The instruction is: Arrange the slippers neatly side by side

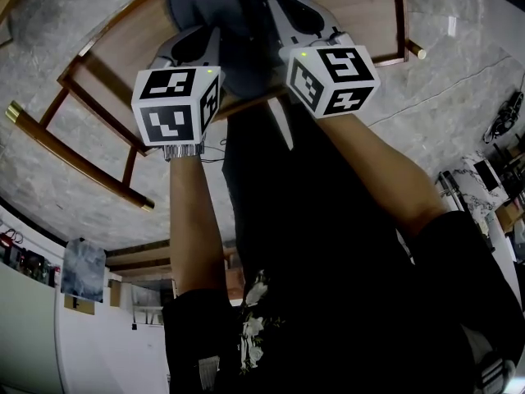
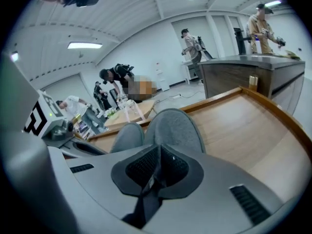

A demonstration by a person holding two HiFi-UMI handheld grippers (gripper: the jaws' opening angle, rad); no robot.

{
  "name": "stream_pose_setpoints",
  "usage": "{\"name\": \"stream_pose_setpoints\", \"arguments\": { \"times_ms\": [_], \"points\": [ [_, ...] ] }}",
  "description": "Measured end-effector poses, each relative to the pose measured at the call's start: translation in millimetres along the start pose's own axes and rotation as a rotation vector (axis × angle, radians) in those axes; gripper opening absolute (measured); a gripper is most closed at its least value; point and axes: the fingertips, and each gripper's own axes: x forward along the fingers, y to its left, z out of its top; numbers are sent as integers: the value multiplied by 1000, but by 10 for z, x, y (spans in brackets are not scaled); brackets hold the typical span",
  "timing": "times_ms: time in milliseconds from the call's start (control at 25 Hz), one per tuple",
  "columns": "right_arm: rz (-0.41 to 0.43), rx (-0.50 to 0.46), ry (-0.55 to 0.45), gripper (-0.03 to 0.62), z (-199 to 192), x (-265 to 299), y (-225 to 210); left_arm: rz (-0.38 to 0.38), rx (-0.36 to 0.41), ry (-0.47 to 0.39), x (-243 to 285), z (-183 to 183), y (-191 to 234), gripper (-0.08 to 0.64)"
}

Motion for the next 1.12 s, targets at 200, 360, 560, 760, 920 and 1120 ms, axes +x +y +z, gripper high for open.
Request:
{"name": "stream_pose_setpoints", "arguments": {
  "times_ms": [200, 360, 560, 760, 920, 1120],
  "points": [
    [-21, 1, 21, 15, -31, 15, 19, -9, -47, -25, -7, 2, 13, 8],
    [20, -64, 50, 15, -74, -30, 13, -6, -39, -31, 0, 0, 2, 8],
    [32, -89, 72, 16, -91, 6, 24, -2, -82, -61, -2, 1, 10, 8],
    [77, -91, 78, 36, -106, 12, 80, 12, -115, -86, -3, 9, 8, 13],
    [126, -152, 91, 128, -108, 1, 162, -10, -171, -117, -28, 41, -49, 85],
    [182, -202, 62, 158, 19, -82, 269, 36, -171, -153, -163, 83, -87, 103]
  ]
}}
